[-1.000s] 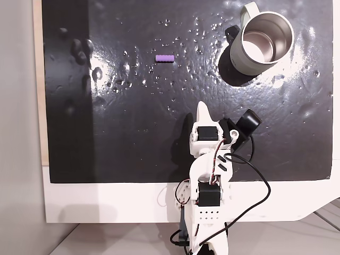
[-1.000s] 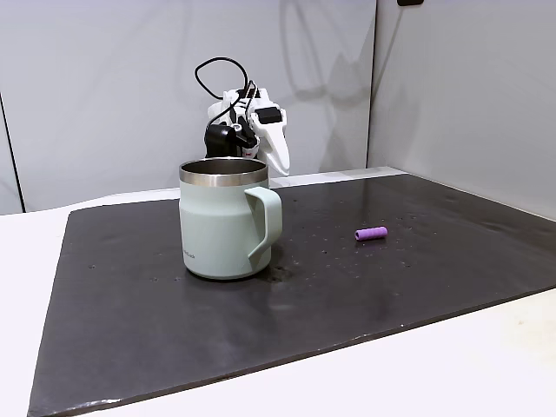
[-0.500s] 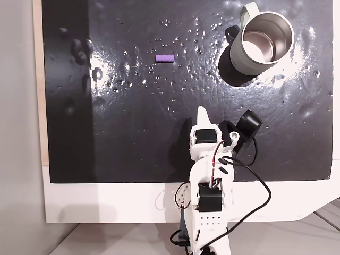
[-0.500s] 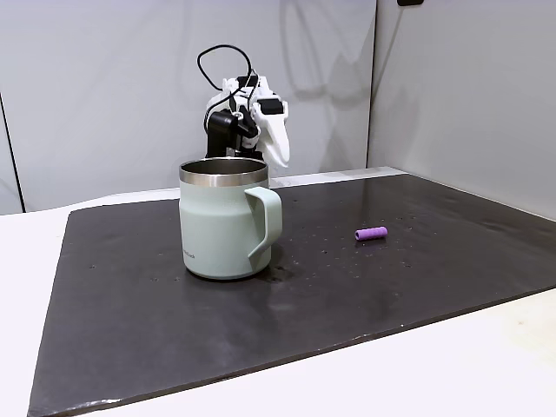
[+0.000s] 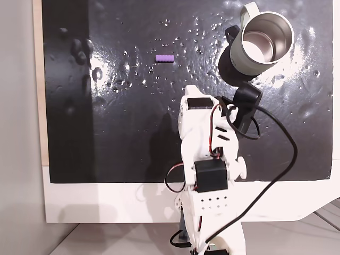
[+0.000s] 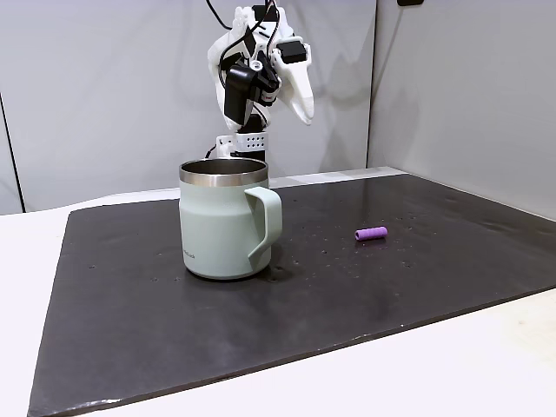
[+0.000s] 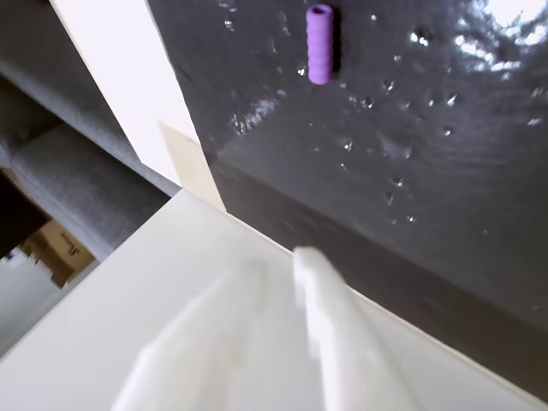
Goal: Grasp a pengrip and put it in the cup.
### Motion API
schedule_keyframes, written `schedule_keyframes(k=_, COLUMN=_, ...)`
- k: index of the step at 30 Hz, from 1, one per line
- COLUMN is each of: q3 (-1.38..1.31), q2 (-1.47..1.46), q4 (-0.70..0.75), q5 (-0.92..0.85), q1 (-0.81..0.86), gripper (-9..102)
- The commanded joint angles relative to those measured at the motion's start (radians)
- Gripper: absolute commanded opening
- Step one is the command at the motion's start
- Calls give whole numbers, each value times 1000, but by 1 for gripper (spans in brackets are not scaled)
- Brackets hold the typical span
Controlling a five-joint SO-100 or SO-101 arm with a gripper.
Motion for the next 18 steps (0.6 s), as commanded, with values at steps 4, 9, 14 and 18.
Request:
schedule_keyframes(k=4, q3=-256, q2=-238, q4=54, q5=69, q1=-43, gripper=17)
schedule_keyframes(k=9, q3=-396, q2=-400, q4=135, q5=146, q1=-71, gripper=22)
schedule_keyframes(k=14, q3=-541, q2=-569, q4=219, q5=195, q1=-94, gripper=24)
schedule_keyframes(k=18, q3=-781, q2=-772, q4=373, q5=247, q1=-92, gripper=24)
